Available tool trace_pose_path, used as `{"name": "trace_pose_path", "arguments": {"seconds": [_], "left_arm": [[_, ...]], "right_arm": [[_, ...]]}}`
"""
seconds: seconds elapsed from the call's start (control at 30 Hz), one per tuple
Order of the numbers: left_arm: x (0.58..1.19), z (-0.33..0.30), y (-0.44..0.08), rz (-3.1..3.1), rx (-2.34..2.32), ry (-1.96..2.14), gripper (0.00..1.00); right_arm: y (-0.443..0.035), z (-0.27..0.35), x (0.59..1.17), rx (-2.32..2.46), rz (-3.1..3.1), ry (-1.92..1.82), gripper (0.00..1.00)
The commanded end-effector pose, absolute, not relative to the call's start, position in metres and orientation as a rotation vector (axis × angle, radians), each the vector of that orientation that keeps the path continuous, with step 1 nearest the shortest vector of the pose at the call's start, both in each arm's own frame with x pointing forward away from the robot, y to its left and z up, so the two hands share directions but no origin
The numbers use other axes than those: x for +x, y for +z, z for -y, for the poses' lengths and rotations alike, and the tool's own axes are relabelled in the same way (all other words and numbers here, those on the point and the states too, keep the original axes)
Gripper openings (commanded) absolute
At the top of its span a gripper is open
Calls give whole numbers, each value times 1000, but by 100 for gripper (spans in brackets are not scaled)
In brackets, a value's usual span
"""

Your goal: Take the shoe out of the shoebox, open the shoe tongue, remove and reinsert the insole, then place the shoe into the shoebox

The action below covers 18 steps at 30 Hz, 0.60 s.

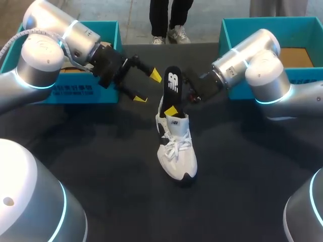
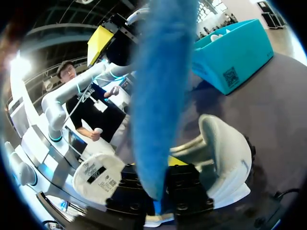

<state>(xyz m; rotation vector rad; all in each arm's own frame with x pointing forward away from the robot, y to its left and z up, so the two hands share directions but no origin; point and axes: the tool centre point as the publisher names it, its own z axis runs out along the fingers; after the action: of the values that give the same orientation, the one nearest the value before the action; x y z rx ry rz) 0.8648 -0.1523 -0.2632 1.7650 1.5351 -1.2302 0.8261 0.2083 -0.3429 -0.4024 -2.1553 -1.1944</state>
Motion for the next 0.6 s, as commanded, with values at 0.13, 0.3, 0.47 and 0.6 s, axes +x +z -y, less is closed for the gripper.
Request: {"name": "trace_pose_path", "arguments": {"seconds": [0.13, 0.3, 0.47, 0.6], "left_arm": [[865, 153, -265, -1524, 1764, -1236, 100], [865, 151, -265, -1521, 1759, -1236, 100], [865, 150, -265, -1515, 1761, -1243, 100], [867, 149, -263, -1506, 1768, -1244, 100]], "right_arm": [[-333, -210, 826, -407, 2177, -1197, 31], [-327, -209, 826, -426, 2185, -1224, 31], [-325, -208, 826, -472, 2171, -1284, 31], [-325, -206, 826, -519, 2164, -1333, 31]]}}
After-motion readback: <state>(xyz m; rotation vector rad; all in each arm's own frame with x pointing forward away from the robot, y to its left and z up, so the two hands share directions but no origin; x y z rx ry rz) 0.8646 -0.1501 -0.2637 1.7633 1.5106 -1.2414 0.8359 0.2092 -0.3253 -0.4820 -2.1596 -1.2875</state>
